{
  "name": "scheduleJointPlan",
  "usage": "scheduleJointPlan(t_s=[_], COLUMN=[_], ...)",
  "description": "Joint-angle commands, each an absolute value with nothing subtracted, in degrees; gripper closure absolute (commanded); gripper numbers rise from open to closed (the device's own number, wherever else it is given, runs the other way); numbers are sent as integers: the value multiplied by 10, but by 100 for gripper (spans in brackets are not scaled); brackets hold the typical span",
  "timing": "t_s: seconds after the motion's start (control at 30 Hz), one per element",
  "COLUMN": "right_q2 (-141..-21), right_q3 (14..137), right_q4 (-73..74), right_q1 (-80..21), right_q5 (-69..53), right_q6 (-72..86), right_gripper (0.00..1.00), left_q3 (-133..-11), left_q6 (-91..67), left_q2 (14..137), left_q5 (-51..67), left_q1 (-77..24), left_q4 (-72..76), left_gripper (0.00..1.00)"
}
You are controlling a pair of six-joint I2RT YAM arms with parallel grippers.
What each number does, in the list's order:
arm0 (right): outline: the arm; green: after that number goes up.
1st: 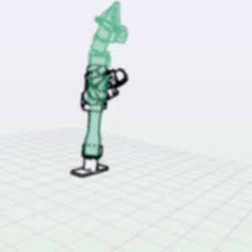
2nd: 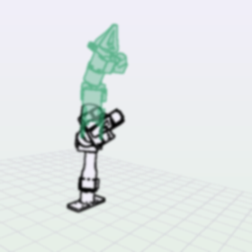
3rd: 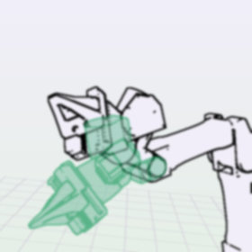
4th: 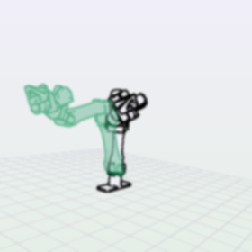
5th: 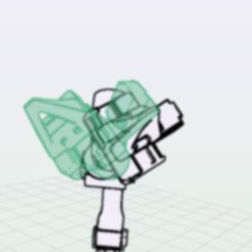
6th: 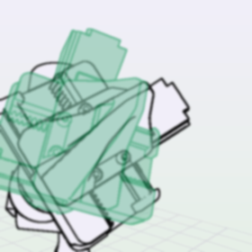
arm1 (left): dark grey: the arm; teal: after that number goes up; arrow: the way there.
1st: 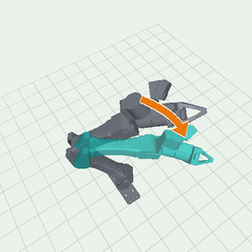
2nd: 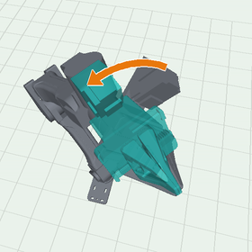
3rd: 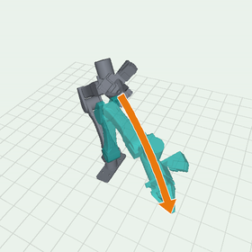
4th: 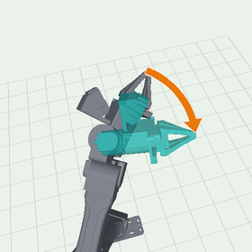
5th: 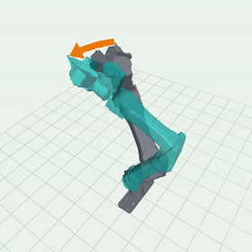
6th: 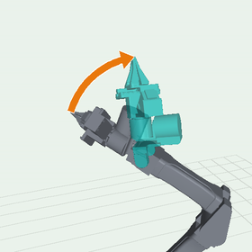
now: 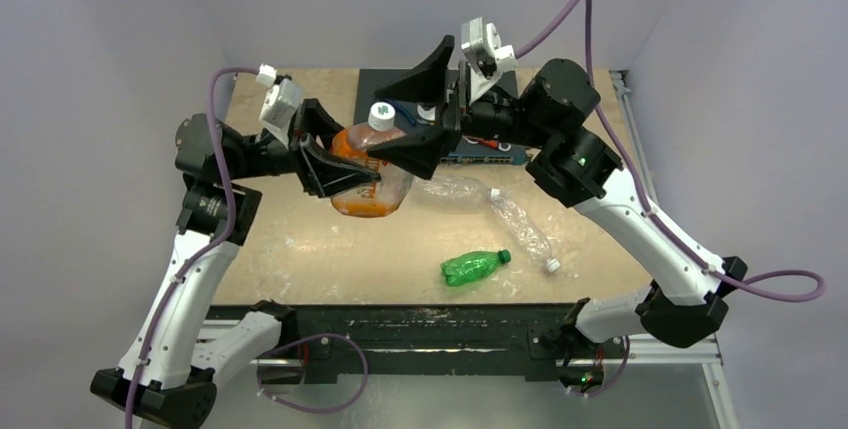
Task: Unscrew the bottle caps
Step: Unscrew the bottle cap from the plastic bottle.
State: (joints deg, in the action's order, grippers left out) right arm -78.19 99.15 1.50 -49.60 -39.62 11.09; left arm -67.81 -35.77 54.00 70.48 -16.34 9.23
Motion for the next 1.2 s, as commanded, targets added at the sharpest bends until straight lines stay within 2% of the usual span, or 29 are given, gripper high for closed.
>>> scheduleJointPlan(t_s=[0.0,0.23,0.33,0.6,0.77,0.87,0.93,1.03,1.17], right_q2=[-770,-857,-906,-905,-899,-900,-902,-904,-901], right_q3=[1021,1149,1211,1194,1184,1183,1182,1178,1164], right_q4=[47,162,206,161,152,156,160,163,159], right_q1=[-501,-608,-620,-622,-622,-622,-622,-622,-622], right_q5=[-172,96,163,162,155,155,154,149,155], right_q6=[124,71,76,92,92,93,94,100,104], right_gripper=[1,1,7,25,39,52,50,37,28], left_q3=[-709,-692,-690,-683,-680,-677,-677,-679,-681], left_q6=[-221,-105,-79,-48,-44,-43,-46,-51,-53], left_q2=[527,513,513,506,505,504,503,503,504], left_q5=[590,467,431,414,409,408,407,406,407], left_q1=[-158,-158,-158,-158,-158,-158,-158,-158,-158], left_q4=[-30,-78,-93,-108,-111,-109,-105,-99,-97], left_gripper=[100,100,100,100,100,100,100,100,100])
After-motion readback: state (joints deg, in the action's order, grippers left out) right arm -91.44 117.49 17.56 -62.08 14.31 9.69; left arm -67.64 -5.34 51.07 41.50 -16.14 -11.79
